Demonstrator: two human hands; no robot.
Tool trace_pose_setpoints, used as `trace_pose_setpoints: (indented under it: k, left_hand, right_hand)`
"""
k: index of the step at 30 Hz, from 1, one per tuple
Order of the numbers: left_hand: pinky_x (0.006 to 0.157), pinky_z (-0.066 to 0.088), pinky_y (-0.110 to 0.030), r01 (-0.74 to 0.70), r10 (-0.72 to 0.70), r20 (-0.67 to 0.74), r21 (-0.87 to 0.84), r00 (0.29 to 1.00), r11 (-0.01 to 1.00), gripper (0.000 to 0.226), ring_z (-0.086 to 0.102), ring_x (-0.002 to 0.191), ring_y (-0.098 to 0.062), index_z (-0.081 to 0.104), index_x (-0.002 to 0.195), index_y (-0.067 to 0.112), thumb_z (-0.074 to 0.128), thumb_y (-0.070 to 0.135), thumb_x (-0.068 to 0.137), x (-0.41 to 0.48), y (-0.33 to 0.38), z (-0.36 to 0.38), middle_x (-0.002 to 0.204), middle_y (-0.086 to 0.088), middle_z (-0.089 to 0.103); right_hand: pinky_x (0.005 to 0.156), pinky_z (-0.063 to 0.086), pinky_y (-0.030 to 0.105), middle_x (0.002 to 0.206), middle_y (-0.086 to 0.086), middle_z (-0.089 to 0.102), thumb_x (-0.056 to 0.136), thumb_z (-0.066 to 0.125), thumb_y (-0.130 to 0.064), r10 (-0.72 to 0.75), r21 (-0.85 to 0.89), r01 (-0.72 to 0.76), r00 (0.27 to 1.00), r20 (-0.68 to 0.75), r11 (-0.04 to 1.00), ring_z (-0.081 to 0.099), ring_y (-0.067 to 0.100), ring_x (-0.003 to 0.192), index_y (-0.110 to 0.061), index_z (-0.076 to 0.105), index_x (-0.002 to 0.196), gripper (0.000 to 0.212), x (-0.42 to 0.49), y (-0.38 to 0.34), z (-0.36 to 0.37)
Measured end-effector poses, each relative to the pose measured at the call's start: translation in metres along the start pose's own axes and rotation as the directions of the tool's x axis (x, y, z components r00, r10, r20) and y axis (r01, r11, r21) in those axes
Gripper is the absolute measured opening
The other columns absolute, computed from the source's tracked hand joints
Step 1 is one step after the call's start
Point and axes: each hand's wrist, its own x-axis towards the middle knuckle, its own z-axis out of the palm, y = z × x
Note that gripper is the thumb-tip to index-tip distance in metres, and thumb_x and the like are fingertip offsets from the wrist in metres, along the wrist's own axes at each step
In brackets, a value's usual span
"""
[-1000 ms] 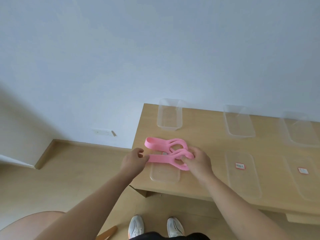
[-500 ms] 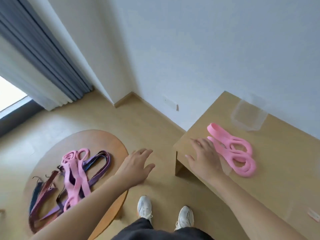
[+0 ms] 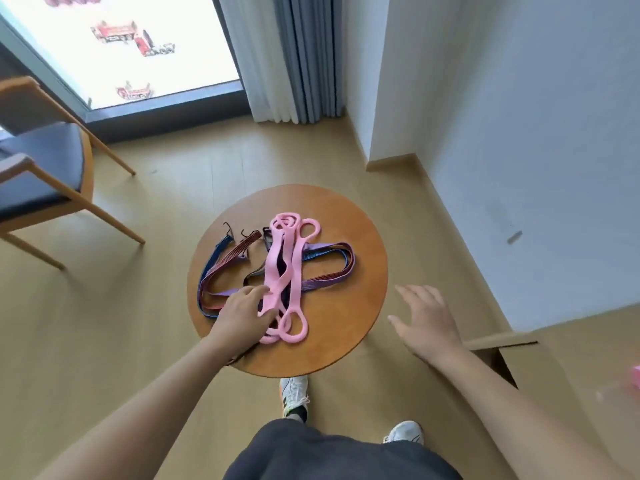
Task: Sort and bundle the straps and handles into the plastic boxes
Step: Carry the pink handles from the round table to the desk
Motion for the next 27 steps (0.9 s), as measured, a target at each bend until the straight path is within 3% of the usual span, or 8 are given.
trace_pose_setpoints:
  k: [6, 10, 14, 18, 20, 23, 25, 27]
  left_hand:
    - [0.109, 0.041, -0.039, 0.189, -0.190, 0.003, -0.143, 0.982, 0.972, 0.053, 0.049, 0.138, -0.029, 0.056, 0.146, 0.015, 0.066, 0.034, 0.098, 0.028, -0.078, -0.005, 0.147, -0.011, 0.057]
    - [0.112, 0.041, -0.039, 0.200, -0.196, 0.039, -0.190, 0.980, 0.961, 0.053, 0.050, 0.138, -0.028, 0.055, 0.147, 0.015, 0.065, 0.035, 0.099, 0.054, -0.105, -0.001, 0.148, -0.009, 0.056]
    - [0.110, 0.041, -0.038, 0.154, -0.145, 0.056, -0.212, 0.988, 0.965, 0.051, 0.050, 0.138, -0.025, 0.055, 0.146, 0.017, 0.064, 0.037, 0.099, 0.079, -0.112, 0.003, 0.148, -0.006, 0.057]
    - [0.105, 0.043, -0.035, 0.111, -0.097, 0.074, -0.229, 0.993, 0.967, 0.048, 0.052, 0.135, -0.022, 0.057, 0.143, 0.020, 0.065, 0.039, 0.099, 0.102, -0.117, 0.008, 0.145, -0.003, 0.058]
    - [0.104, 0.043, -0.034, 0.098, -0.079, 0.087, -0.233, 0.993, 0.968, 0.049, 0.052, 0.134, -0.022, 0.057, 0.144, 0.020, 0.065, 0.039, 0.099, 0.109, -0.119, 0.009, 0.144, -0.002, 0.058]
    - [0.099, 0.040, -0.028, 0.078, -0.053, 0.104, -0.255, 0.993, 0.964, 0.048, 0.053, 0.130, -0.021, 0.057, 0.143, 0.019, 0.066, 0.035, 0.098, 0.113, -0.122, 0.011, 0.140, -0.002, 0.060]
    - [0.097, 0.042, -0.029, 0.062, -0.032, 0.111, -0.273, 0.993, 0.960, 0.047, 0.055, 0.126, -0.021, 0.060, 0.140, 0.019, 0.069, 0.032, 0.096, 0.114, -0.121, 0.009, 0.135, -0.001, 0.061]
    - [0.092, 0.051, -0.032, 0.039, -0.014, 0.089, -0.288, 0.996, 0.957, 0.041, 0.060, 0.114, -0.020, 0.065, 0.132, 0.020, 0.072, 0.030, 0.093, 0.113, -0.118, 0.007, 0.125, 0.000, 0.064]
  right_hand:
    - [0.118, 0.028, 0.035, 0.150, 0.000, 0.048, 0.093, 0.065, -0.045, -0.038, -0.002, 0.039, 0.973, 0.228, 0.999, 0.034, 0.023, 0.142, -0.021, 0.043, 0.151, 0.067, 0.058, -0.090, 0.051]
    - [0.113, 0.037, 0.037, 0.149, 0.000, 0.051, 0.089, 0.070, -0.042, 0.015, 0.072, -0.046, 0.923, 0.385, 0.996, 0.043, 0.023, 0.140, -0.021, 0.047, 0.149, 0.067, 0.100, -0.143, 0.091]
    - [0.099, 0.049, 0.035, 0.137, 0.004, 0.063, 0.093, 0.067, -0.029, 0.095, 0.159, -0.184, 0.888, 0.450, 0.970, 0.059, 0.025, 0.124, -0.019, 0.056, 0.140, 0.050, 0.141, -0.175, 0.123]
    - [0.084, 0.053, 0.043, 0.134, 0.010, 0.054, 0.096, 0.049, -0.018, 0.016, -0.184, 0.089, 0.864, 0.502, 0.979, 0.059, 0.034, 0.115, -0.037, 0.035, 0.153, 0.061, 0.185, -0.187, 0.155]
    - [0.077, 0.047, 0.042, 0.129, 0.011, 0.054, 0.096, 0.045, -0.016, -0.017, -0.283, 0.204, 0.838, 0.546, 0.937, 0.060, 0.036, 0.111, -0.035, 0.040, 0.147, 0.054, 0.200, -0.187, 0.166]
    - [0.068, 0.043, 0.038, 0.113, 0.012, 0.063, 0.097, 0.043, -0.013, -0.029, -0.369, 0.239, 0.870, 0.493, 0.898, 0.062, 0.034, 0.097, -0.020, 0.055, 0.112, 0.021, 0.209, -0.187, 0.170]
    - [0.066, 0.042, 0.036, 0.105, 0.011, 0.062, 0.098, 0.047, -0.013, -0.033, -0.374, 0.206, 0.907, 0.420, 0.904, 0.059, 0.030, 0.090, -0.016, 0.061, 0.107, 0.017, 0.204, -0.189, 0.168]
    - [0.069, 0.042, 0.036, 0.105, 0.008, 0.055, 0.097, 0.056, -0.018, -0.068, -0.260, 0.153, 0.949, 0.308, 0.953, 0.050, 0.027, 0.092, -0.015, 0.067, 0.106, 0.014, 0.194, -0.192, 0.159]
